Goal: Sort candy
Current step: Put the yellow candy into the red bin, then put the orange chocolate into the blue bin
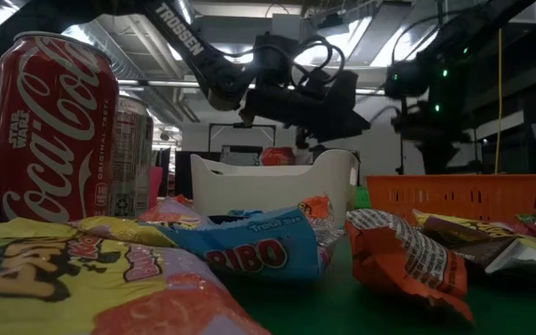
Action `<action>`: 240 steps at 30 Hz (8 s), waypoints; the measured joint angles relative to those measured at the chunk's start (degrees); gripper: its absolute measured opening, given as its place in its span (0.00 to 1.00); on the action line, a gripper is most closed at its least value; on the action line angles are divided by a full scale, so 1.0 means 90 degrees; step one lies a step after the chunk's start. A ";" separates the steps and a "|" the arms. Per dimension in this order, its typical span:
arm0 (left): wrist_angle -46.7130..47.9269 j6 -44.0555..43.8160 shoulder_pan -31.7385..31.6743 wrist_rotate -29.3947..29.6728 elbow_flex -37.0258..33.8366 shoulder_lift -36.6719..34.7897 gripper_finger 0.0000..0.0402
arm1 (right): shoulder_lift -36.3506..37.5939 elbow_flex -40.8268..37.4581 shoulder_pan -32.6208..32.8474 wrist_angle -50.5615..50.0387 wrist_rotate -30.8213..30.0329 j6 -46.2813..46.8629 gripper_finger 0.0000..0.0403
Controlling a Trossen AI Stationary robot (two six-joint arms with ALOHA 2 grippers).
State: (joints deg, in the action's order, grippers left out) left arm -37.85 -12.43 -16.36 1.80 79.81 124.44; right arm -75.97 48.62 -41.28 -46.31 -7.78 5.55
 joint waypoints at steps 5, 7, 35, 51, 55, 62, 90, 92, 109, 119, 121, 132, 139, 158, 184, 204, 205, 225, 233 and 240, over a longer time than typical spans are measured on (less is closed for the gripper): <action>-0.0066 -0.0058 0.0118 0.0000 0.0000 0.0000 0.25 | 0.0644 0.0068 0.0005 0.0289 0.0234 0.0006 0.00; -0.0120 -0.0078 0.0150 0.0000 0.0000 0.0000 0.25 | 0.0840 0.0070 0.0005 0.0468 0.0439 0.0015 0.00; -0.0478 -0.0274 0.0170 0.0061 0.0000 0.0000 0.25 | 0.1130 0.0070 0.1380 0.2694 0.0586 0.0077 0.00; 0.0012 -0.0296 0.0146 0.0896 -0.0002 0.0000 0.25 | 0.1135 0.0075 0.1717 0.2193 -0.0001 0.0214 0.00; 0.0036 -0.0296 0.0144 0.0940 -0.0002 0.0000 0.25 | 0.1135 0.0075 0.1717 0.2209 -0.0003 0.0221 0.00; 0.0325 -0.0730 0.0139 0.0856 -0.0002 0.0000 0.25 | 0.1135 0.0075 0.1715 0.2287 -0.0197 0.0369 0.00; 0.0117 -0.0551 0.0112 0.0522 -0.0002 0.0000 0.02 | 0.1135 0.0075 0.1710 0.2653 0.0477 0.0371 0.00; 0.0117 -0.0550 0.0112 0.0520 -0.0002 0.0000 0.01 | 0.1135 0.0075 0.1710 0.2653 0.0480 0.0368 0.02; 0.2663 0.0333 0.0128 0.0138 -0.0002 -0.1151 0.00 | 0.1140 0.1240 0.1710 0.0677 0.0490 -0.0147 0.34; 0.7088 0.1049 0.0271 -0.0274 0.0000 -0.3082 0.00 | 0.1140 0.1311 0.1710 0.0351 0.0419 -0.0217 0.34; 0.8048 0.1040 0.0345 -0.0273 0.0002 -0.3462 0.00 | 0.1140 0.1309 0.1710 0.0315 0.0422 -0.0222 0.34; 1.2067 -0.0957 0.0980 0.0983 0.0001 -0.4607 0.00 | 0.1140 0.1302 0.1712 0.0312 0.0417 -0.0228 0.34; 1.3414 -0.2107 0.1451 0.1000 -0.0409 -0.4534 0.00 | 0.1139 0.1302 0.1712 0.0312 0.0417 -0.0319 0.34; 1.3403 -0.2613 0.2006 0.0355 -0.1819 -0.4537 0.14 | 0.1138 0.1299 0.1712 0.0317 0.0417 -0.0329 0.34; 0.9894 -0.1094 0.0802 0.0703 -0.1819 -0.4537 0.32 | 0.1138 0.1297 0.1712 0.0318 0.0417 -0.0326 0.34; 0.8659 -0.0074 -0.0396 0.1174 -0.1819 -0.3200 0.32 | 0.1135 0.1297 0.1710 0.0317 0.0417 -0.0326 0.34; 0.8641 -0.0054 -0.0410 0.1175 -0.1819 -0.3102 0.32 | 0.1135 0.1297 0.1710 0.0317 0.0417 -0.0324 0.34; 0.8580 0.0105 -0.0694 0.1094 -0.1814 -0.2339 0.20 | 0.1135 0.1297 0.1710 0.0317 0.0417 -0.0324 0.34; 0.8573 0.0100 -0.0694 0.1026 -0.1814 -0.2331 0.02 | 0.1135 0.1297 0.1710 0.0314 0.0417 -0.0325 0.34; 0.8577 0.0100 -0.0694 0.1022 -0.1814 -0.2369 0.01 | 0.1135 0.1297 0.1710 0.0314 0.0417 -0.0326 0.34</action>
State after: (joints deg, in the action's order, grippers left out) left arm 39.35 -11.53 -22.61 11.00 63.48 103.12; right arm -65.76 60.29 -25.89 -43.48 -4.03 2.61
